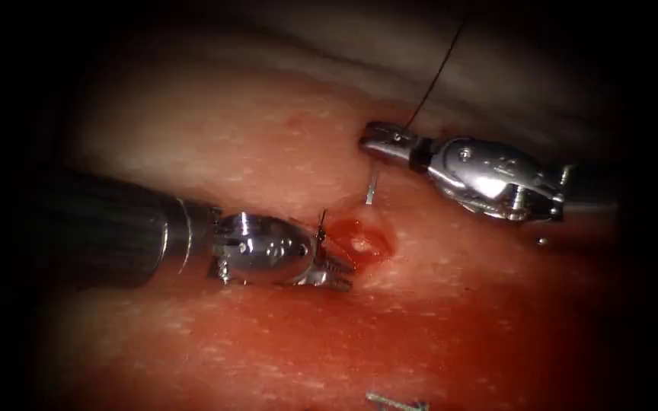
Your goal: Wound Closure
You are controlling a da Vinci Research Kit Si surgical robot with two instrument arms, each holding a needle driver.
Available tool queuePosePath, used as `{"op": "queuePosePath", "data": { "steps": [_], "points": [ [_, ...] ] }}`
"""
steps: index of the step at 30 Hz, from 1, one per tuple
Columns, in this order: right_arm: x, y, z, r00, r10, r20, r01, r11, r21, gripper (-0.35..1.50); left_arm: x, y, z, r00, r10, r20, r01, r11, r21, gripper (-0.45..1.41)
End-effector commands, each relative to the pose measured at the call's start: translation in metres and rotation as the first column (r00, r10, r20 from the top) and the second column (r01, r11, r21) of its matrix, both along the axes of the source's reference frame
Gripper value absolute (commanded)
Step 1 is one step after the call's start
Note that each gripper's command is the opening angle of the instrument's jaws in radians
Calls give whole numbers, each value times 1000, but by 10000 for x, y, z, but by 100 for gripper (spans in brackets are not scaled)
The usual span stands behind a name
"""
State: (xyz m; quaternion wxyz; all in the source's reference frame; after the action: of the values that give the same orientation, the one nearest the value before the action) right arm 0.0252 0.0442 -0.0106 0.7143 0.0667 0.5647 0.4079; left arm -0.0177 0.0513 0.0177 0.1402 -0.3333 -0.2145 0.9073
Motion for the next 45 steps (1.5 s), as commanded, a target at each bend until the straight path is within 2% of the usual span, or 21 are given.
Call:
{"op": "queuePosePath", "data": {
  "steps": [1,5,8,11,17,19,20,27,33,35,38,41,42,43,44,45],
  "points": [
    [11,-1,5,1000,-11,-3,11,1000,25,-35,-5,-6,6,1000,1,1,-1,1000,3,-6],
    [19,-10,17,999,-40,-9,41,993,112,-35,-5,-6,5,1000,1,2,-1,1000,3,-4],
    [20,-13,25,999,-28,-40,36,974,223,-35,-4,-6,5,1000,2,2,-2,1000,3,-4],
    [17,-16,28,996,15,-86,18,933,360,-35,-4,-5,5,1000,2,2,-2,1000,3,-4],
    [16,-18,29,989,46,-143,29,876,482,-35,-4,-5,6,1000,2,2,-2,1000,3,-4],
    [17,-18,29,982,80,-168,28,829,559,-35,-3,-5,6,1000,2,2,-2,1000,3,-3],
    [17,-19,29,976,123,-181,17,782,623,-35,-3,-5,6,1000,4,0,-4,1000,4,-3],
    [19,-28,27,979,95,-181,56,726,685,-35,-3,-5,6,1000,6,-3,-6,1000,4,-6],
    [25,-41,22,973,97,-208,98,642,761,-35,-3,-5,7,1000,8,-5,-7,1000,4,-6],
    [28,-46,18,972,86,-220,117,633,765,-35,-3,-5,8,1000,8,-5,-8,1000,4,-6],
    [30,-54,14,968,93,-232,133,595,793,-35,-1,-4,7,1000,9,-4,-9,1000,5,-3],
    [33,-64,9,960,133,-247,146,515,845,-35,0,-3,4,1000,10,-2,-10,1000,7,-3],
    [35,-68,6,947,160,-278,169,490,855,-35,0,-3,4,1000,10,-2,-10,1000,7,-3],
    [36,-69,6,941,166,-295,179,495,850,-35,0,-3,4,1000,10,-2,-10,1000,7,-3],
    [36,-68,5,935,177,-306,178,513,840,-1,0,-3,4,1000,10,-2,-10,1000,7,-3],
    [36,-67,5,936,165,-311,170,559,811,25,0,-3,4,1000,10,-2,-10,1000,7,-3]
  ]
}}
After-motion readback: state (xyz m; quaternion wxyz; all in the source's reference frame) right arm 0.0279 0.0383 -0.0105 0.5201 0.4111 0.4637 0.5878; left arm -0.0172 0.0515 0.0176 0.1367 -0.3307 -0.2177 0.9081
